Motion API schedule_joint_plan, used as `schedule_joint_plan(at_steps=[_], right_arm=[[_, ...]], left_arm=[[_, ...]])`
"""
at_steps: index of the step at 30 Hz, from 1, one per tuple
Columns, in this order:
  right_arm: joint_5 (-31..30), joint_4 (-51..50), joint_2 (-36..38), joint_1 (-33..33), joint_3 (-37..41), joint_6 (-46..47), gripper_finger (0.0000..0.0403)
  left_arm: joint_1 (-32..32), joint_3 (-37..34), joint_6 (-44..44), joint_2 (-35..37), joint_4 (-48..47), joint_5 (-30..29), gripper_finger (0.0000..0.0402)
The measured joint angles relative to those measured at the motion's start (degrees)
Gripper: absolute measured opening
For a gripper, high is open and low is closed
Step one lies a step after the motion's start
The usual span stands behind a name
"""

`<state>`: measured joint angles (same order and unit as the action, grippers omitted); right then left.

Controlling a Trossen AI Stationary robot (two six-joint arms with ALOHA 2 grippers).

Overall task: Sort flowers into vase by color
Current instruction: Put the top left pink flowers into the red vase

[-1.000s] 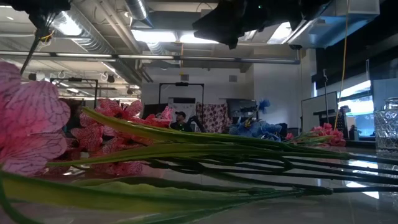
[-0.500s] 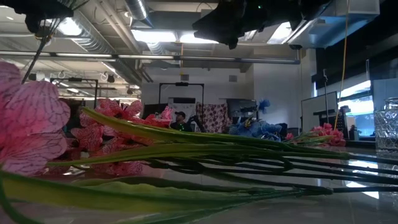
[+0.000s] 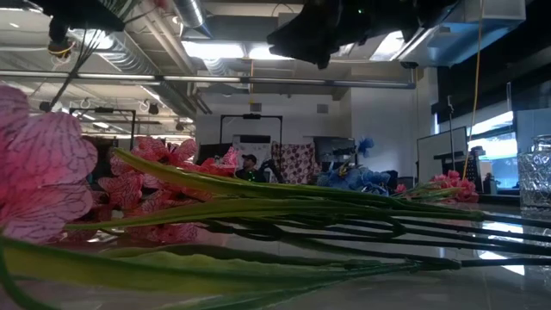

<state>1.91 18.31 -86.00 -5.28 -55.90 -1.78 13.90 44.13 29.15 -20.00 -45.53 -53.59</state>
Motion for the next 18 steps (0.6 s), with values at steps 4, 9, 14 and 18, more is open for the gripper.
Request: schedule_joint_plan(at_steps=[4,9,14,18], right_arm=[[0.0,-2.42,0.0,0.0,0.0,0.35,0.0175],[-0.02,-3.65,0.0,0.0,0.0,0.52,0.0175],[-0.01,-3.7,0.0,0.0,0.0,0.62,0.0175],[-0.02,-3.8,0.0,0.0,0.0,0.63,0.0175]], left_arm=[[0.01,3.97,3.33,-1.45,-6.32,-0.21,0.0004],[-0.01,7.64,6.7,-1.37,-11.26,-3.24,0.0004],[-0.01,7.64,17.28,-1.39,-20.86,-3.94,0.0004],[-0.01,6.35,20.15,-1.39,-21.58,-5.28,0.0004]])
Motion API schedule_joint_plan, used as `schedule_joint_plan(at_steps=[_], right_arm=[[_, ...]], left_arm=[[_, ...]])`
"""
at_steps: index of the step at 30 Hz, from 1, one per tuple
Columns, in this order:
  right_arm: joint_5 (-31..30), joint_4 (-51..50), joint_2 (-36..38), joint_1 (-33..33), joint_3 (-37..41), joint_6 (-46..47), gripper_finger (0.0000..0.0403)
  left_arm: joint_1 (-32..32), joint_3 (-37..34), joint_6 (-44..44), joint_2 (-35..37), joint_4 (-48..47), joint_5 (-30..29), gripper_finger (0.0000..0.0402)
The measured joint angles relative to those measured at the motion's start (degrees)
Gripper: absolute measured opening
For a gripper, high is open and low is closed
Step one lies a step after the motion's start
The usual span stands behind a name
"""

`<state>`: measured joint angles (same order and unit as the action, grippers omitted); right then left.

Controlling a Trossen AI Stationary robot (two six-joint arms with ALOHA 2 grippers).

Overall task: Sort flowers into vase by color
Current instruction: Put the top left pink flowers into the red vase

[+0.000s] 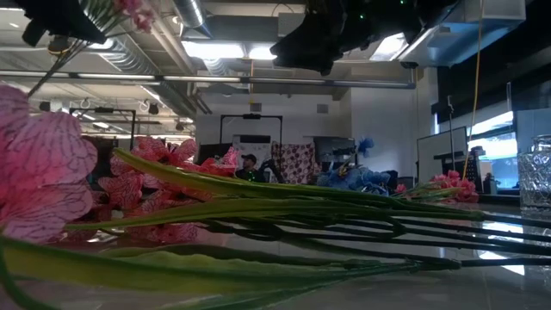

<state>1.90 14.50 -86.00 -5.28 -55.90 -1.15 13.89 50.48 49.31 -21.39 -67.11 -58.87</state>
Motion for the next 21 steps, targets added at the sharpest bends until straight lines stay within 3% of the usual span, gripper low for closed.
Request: schedule_joint_plan(at_steps=[11,21], right_arm=[[0.02,-0.02,0.0,0.0,0.0,0.02,0.0175],[0.01,-0.02,0.0,0.0,0.0,0.0,0.0175]], left_arm=[[0.0,-2.58,-0.53,0.0,1.34,-6.42,0.0005],[0.0,-3.27,1.99,-0.38,1.36,-1.81,0.0006]])
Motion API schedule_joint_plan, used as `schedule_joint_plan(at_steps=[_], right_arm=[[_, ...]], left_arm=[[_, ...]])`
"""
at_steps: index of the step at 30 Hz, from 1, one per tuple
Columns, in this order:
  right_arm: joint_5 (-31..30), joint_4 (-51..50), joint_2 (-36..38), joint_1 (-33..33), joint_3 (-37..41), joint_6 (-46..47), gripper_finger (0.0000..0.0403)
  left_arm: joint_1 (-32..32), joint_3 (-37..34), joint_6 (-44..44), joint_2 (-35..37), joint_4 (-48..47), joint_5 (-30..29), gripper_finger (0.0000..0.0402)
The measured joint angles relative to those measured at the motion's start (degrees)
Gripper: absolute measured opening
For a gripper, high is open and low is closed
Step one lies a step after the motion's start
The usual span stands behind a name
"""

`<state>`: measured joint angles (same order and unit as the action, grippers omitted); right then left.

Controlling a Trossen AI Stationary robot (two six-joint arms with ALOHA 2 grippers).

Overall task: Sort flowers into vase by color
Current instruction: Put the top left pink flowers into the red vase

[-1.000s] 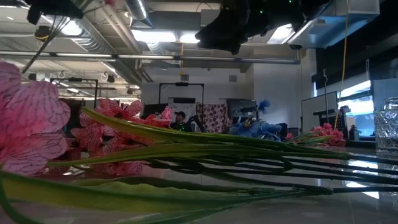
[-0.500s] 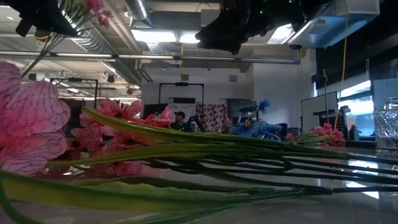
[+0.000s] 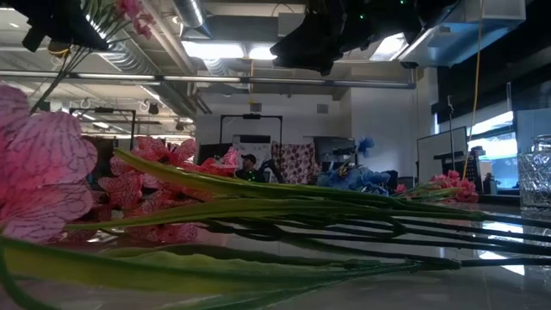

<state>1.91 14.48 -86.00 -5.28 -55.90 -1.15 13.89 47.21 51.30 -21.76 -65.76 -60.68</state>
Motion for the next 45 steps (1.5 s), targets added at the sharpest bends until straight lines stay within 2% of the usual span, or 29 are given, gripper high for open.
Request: schedule_joint_plan(at_steps=[7,18,28,37,45], right_arm=[[0.0,-0.07,0.0,0.0,0.0,0.0,0.0175],[0.0,-1.16,-0.01,0.0,0.02,-0.4,0.0175],[0.0,-1.14,-0.02,0.0,0.02,-0.63,0.0175],[0.0,-1.58,-0.02,0.0,0.02,-0.69,0.0175],[-3.75,-5.08,2.54,0.0,0.08,-2.47,0.0175]], left_arm=[[0.0,-4.26,1.17,-0.21,2.44,0.35,0.0006],[0.0,-6.67,0.9,-0.15,7.8,-0.35,0.0006],[0.0,-9.1,-5.41,-0.32,17.6,-0.28,0.0006],[0.04,-9.57,-8.14,-1.42,20.27,0.54,0.0006],[4.57,-12.14,-8.51,-1.61,22.89,1.82,0.0006]])
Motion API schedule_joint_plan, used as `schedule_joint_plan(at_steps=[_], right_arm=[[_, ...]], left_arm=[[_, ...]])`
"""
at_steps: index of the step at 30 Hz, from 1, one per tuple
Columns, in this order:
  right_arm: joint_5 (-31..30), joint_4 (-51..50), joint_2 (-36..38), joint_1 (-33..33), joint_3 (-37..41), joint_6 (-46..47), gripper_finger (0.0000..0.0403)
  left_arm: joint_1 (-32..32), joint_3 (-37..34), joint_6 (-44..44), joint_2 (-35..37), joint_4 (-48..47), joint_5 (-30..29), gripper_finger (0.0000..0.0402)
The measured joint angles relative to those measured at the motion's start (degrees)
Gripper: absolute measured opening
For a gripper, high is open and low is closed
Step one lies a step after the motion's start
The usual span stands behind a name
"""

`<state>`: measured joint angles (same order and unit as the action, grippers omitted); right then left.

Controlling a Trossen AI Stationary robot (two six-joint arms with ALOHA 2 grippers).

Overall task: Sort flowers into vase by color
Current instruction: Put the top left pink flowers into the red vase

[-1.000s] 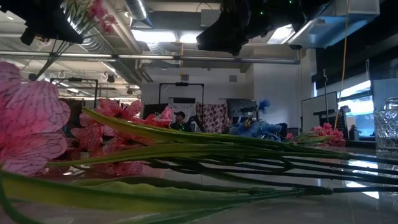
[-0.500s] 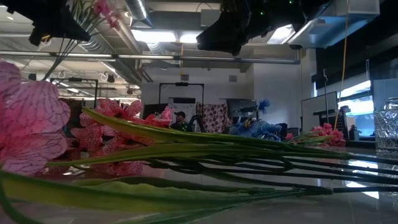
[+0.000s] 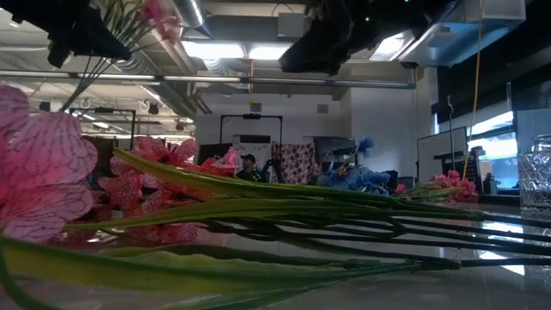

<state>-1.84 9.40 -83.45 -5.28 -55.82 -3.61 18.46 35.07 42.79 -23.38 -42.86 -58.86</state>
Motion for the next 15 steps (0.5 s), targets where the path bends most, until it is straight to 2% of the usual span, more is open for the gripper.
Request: schedule_joint_plan(at_steps=[11,15], right_arm=[[-1.84,-7.17,5.82,0.0,-0.02,-1.21,0.0175],[-1.78,-7.49,6.53,0.0,-0.02,-1.21,0.0175]], left_arm=[[11.35,-0.07,-1.01,0.13,-1.32,0.17,0.0006],[15.09,-0.07,-1.38,0.13,-1.19,-2.48,0.0006]])
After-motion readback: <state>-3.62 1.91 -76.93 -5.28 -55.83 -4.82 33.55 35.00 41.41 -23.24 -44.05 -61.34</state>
